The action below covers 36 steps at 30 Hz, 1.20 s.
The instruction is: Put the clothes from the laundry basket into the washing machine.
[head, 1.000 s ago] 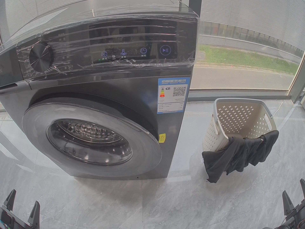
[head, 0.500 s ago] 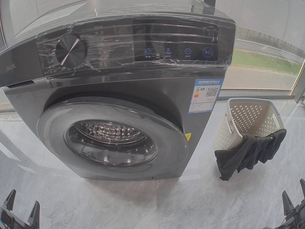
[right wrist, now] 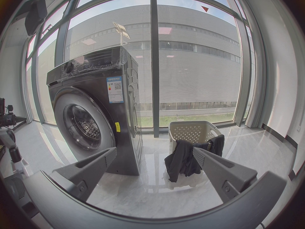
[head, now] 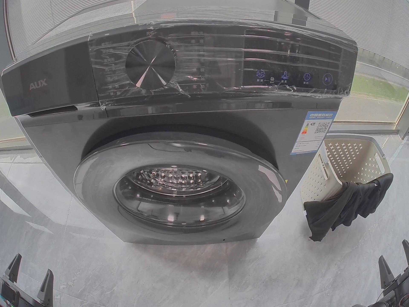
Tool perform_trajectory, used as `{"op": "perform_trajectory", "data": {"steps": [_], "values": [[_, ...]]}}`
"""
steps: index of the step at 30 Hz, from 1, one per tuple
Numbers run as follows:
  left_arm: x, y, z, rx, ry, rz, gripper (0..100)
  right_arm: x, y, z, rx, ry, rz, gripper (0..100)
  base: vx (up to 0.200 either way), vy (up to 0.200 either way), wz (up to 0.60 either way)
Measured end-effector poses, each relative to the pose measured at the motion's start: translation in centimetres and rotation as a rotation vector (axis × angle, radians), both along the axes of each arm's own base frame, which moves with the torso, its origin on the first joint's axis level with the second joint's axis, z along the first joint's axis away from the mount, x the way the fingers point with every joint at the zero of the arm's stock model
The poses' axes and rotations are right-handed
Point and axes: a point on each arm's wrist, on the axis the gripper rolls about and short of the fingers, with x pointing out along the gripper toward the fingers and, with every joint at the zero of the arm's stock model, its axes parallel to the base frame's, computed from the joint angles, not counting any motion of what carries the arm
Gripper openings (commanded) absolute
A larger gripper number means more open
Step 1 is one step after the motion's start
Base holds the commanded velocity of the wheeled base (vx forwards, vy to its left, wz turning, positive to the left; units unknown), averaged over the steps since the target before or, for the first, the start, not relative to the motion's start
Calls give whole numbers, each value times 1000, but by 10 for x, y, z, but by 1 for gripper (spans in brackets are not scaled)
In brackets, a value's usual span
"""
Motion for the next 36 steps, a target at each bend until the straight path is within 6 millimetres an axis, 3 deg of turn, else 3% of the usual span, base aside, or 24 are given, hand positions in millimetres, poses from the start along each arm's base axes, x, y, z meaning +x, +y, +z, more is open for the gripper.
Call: {"op": "perform_trajectory", "data": {"steps": [36], "values": [[0, 0, 0, 0, 0, 1, 100, 0, 0, 0, -1, 0, 0, 100, 0, 0, 0]]}}
